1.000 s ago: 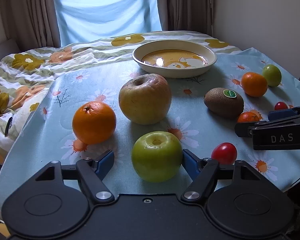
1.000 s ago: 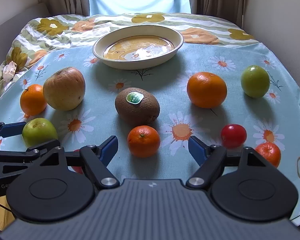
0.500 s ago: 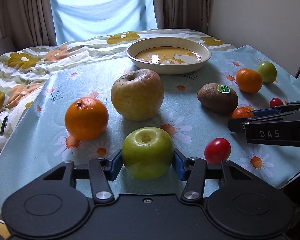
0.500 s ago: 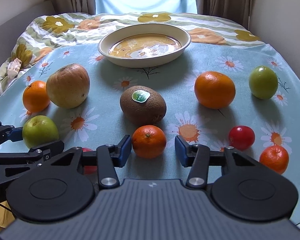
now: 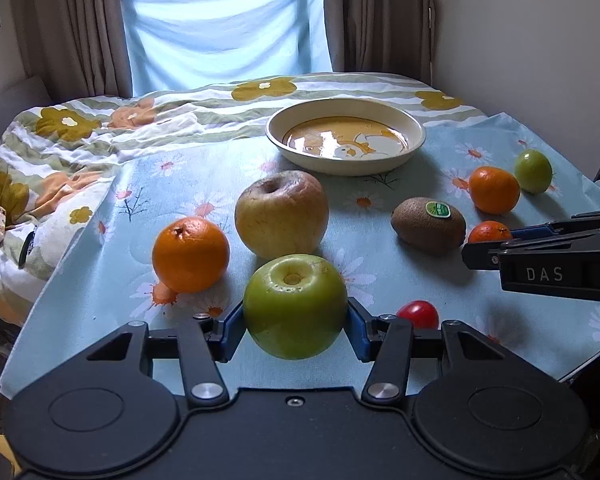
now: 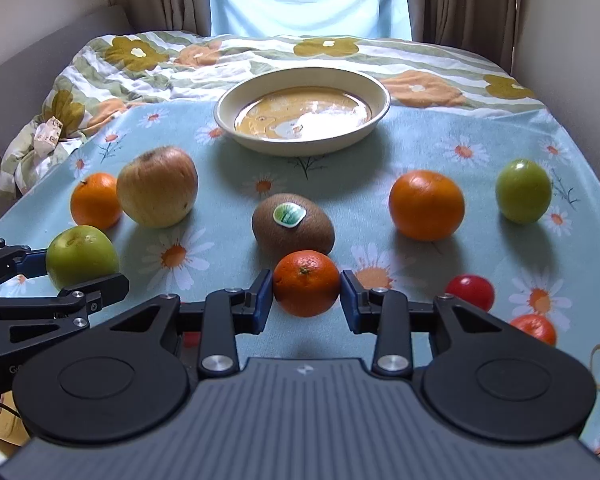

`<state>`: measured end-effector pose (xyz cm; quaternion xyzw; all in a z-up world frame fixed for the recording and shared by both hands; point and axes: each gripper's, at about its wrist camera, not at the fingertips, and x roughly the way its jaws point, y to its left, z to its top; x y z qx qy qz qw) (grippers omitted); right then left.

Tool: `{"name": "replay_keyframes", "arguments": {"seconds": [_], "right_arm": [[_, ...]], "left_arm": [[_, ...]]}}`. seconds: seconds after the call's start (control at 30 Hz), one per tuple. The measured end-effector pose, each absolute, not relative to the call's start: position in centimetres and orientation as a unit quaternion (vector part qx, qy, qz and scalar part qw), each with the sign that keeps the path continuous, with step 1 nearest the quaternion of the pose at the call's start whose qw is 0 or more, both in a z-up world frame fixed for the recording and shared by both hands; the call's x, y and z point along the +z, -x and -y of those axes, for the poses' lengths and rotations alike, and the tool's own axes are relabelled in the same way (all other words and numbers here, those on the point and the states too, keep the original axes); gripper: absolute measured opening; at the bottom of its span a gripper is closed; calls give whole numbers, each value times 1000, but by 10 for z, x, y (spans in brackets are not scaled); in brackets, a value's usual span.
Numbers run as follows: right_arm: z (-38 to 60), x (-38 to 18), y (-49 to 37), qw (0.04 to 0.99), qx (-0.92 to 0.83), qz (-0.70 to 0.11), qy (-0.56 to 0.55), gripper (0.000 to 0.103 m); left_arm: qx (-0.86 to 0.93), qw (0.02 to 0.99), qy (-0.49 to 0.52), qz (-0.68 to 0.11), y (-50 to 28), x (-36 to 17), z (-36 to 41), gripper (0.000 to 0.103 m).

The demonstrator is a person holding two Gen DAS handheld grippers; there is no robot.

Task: Organize fruits
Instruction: 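Grasp and lift the green apple with the left tool while the right tool lifts the tangerine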

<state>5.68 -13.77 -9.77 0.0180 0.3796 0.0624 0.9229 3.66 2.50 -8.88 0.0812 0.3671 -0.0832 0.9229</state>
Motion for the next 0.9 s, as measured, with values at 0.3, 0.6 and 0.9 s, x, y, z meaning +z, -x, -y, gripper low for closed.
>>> {"name": "replay_keyframes", "arguments": {"seconds": [0.3, 0.6, 0.9], "right_arm": [[156, -45, -59, 925, 84, -370, -1, 51], [178, 2, -81, 926, 110, -361, 7, 51], [181, 29, -142, 929, 118, -349, 10, 51]], "left_arm": [[-50, 931, -69, -355, -32, -35, -9, 56], [-25, 939, -43, -340, -53, 14, 2, 56], [-39, 944, -47, -323, -120, 36, 11, 56]]}}
